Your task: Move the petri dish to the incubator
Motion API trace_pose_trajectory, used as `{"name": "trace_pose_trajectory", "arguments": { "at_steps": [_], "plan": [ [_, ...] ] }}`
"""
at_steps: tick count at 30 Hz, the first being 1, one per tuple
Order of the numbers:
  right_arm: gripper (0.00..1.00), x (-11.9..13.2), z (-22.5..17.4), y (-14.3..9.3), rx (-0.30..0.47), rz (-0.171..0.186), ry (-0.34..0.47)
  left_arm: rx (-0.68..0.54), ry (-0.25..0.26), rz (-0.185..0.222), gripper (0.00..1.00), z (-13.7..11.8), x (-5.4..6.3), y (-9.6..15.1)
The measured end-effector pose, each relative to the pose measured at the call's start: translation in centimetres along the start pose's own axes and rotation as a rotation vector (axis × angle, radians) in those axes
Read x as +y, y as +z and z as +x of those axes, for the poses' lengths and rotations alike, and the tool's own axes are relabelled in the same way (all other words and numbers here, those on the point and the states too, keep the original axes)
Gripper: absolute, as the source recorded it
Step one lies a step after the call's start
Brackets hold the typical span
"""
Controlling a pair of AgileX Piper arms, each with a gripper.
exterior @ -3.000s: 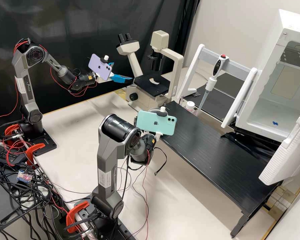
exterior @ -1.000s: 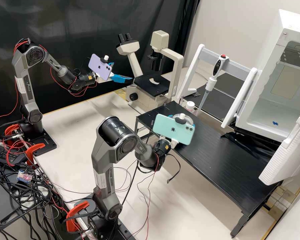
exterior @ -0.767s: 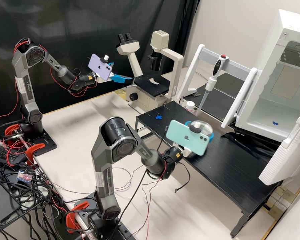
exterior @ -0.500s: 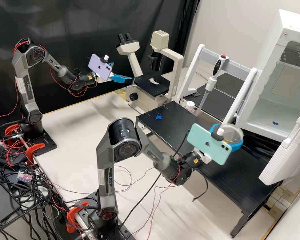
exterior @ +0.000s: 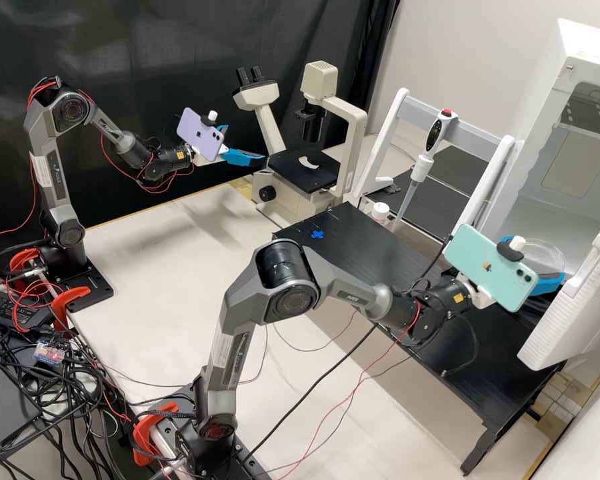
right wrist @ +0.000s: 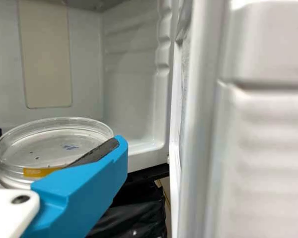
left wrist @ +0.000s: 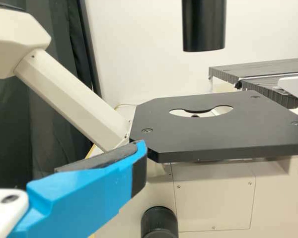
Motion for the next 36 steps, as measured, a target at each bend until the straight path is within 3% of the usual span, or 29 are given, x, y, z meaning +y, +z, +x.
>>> {"name": "trace_pose_trajectory", "arguments": {
  "at_steps": [3, 7, 10, 20, 33, 34, 36],
  "plan": [
    [0.0, 0.2, 2.1, -0.5, -0.023, 0.008, -0.012, 0.0, 0.0, 0.0, 1.0, 0.0, 0.0, 0.0],
    [0.0, 0.4, 4.9, -1.2, -0.048, 0.057, -0.023, 0.0, 0.0, 0.0, 1.0, 0.0, 0.0, 0.0],
    [0.0, 0.5, 6.6, -1.9, -0.052, 0.07, -0.037, 0.0, 0.0, 0.0, 1.0, 0.0, 0.0, 0.0],
    [0.0, -1.8, 11.8, -3.2, -0.103, 0.024, -0.076, 0.0, 0.0, 0.0, 1.0, 0.0, 0.0, 0.0],
    [0.0, -5.5, 13.4, -2.7, -0.156, -0.014, -0.143, 0.0, 0.0, 0.0, 1.0, 0.0, 0.0, 0.0],
    [1.0, -5.6, 13.4, -2.7, -0.155, -0.014, -0.143, 0.0, 0.0, 0.0, 1.0, 0.0, 0.0, 0.0],
    [1.0, -5.5, 13.4, -2.8, -0.154, -0.009, -0.141, 0.0, 0.0, 0.0, 1.0, 0.0, 0.0, 0.0]
  ]
}}
